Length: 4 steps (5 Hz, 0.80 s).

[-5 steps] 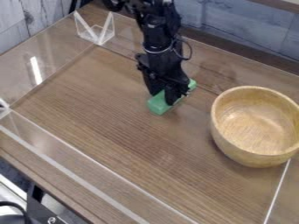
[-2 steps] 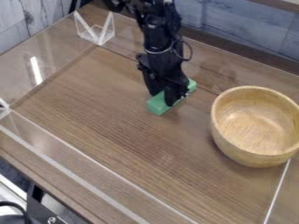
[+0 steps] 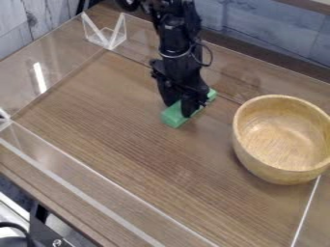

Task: Put green stick into wooden bowl

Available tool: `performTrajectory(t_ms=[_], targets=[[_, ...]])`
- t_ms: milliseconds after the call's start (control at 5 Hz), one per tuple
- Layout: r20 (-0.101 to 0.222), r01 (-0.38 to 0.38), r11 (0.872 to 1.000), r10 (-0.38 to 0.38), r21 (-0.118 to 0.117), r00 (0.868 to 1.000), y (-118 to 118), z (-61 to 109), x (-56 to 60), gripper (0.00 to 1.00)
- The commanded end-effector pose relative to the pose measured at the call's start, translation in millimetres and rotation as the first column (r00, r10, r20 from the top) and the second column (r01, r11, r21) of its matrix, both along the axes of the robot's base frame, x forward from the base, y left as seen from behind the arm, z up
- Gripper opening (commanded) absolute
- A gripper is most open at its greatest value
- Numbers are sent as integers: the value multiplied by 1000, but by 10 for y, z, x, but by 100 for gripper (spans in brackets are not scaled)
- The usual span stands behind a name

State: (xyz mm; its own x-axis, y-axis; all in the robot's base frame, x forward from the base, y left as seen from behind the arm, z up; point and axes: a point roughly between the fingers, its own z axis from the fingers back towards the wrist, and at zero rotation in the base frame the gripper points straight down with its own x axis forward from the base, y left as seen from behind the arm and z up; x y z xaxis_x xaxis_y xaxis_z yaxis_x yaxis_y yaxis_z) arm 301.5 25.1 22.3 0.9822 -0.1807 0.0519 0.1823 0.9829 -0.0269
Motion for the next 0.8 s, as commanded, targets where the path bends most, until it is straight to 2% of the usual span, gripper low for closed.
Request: performTrajectory(t_ms=[0, 200, 600], targets=[[-6, -24, 1000, 24, 0, 1000, -104, 165, -42, 0], [1, -46, 999, 46, 3, 999, -195, 313, -44, 0], [26, -96, 995, 96, 6, 995, -198, 635, -2, 0]])
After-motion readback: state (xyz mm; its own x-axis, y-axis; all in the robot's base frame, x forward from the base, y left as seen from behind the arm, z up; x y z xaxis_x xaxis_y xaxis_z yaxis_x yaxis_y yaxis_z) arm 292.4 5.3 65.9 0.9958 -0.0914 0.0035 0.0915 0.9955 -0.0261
